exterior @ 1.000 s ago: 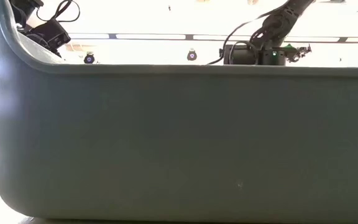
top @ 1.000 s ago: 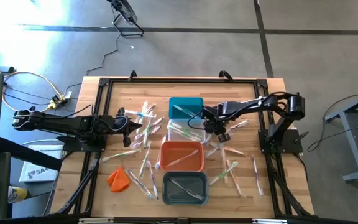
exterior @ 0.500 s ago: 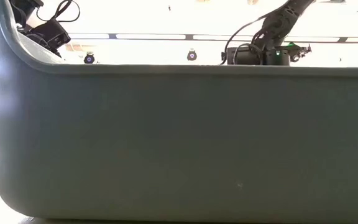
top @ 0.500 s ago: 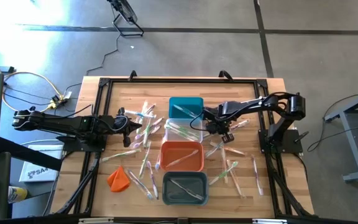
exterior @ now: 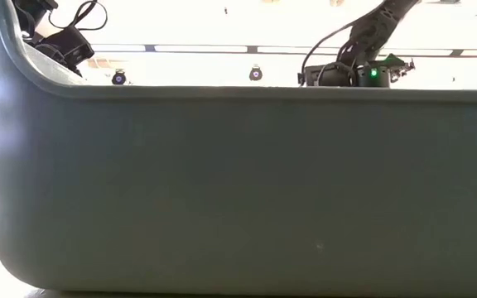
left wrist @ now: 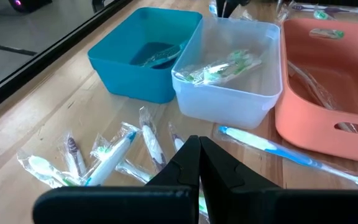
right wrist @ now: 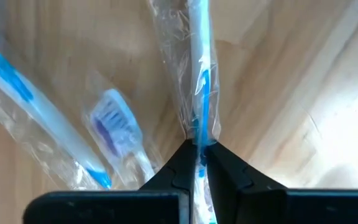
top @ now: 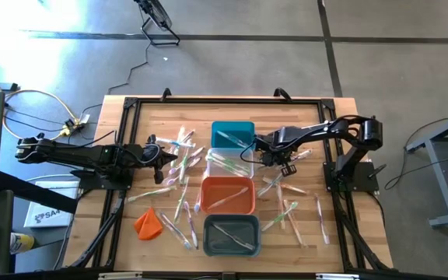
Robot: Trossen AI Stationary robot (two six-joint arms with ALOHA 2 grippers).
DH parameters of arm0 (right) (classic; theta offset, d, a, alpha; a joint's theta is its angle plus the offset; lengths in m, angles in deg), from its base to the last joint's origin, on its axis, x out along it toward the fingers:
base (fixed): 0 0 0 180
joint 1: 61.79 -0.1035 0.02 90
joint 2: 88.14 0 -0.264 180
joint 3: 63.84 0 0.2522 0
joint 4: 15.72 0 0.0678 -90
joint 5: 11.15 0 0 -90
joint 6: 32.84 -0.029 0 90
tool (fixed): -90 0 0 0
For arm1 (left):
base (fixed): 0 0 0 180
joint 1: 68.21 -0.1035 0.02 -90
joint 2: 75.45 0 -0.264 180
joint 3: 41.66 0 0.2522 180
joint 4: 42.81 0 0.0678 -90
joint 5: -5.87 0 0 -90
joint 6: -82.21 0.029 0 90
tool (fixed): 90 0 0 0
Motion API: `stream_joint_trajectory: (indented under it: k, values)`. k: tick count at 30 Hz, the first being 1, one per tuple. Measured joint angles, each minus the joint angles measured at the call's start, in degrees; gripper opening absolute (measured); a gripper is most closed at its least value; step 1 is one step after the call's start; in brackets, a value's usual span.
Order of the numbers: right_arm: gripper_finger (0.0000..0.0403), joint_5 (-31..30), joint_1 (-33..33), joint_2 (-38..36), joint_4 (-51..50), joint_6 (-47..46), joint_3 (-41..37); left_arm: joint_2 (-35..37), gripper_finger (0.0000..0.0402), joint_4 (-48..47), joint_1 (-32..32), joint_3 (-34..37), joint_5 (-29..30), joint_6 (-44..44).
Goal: Pick & Place Toothbrushes
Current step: Put the blue toothbrush into the blue bin
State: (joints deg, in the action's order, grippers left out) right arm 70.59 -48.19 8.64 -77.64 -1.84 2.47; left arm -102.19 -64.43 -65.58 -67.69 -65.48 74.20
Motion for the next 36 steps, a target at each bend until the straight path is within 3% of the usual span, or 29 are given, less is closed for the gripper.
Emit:
stream_joint_trajectory:
  k: [13,36]
  values:
    - [0.0009,0.2,0.0,-9.6,-3.2,-4.6,0.0,0.0,0.0,0.0,0.0,0.0,0.0,0.0]
    - [0.0009,-8.1,0.0,-30.8,-3.8,-19.9,0.0,0.0,0.0,0.0,0.0,0.0,0.0,0.0]
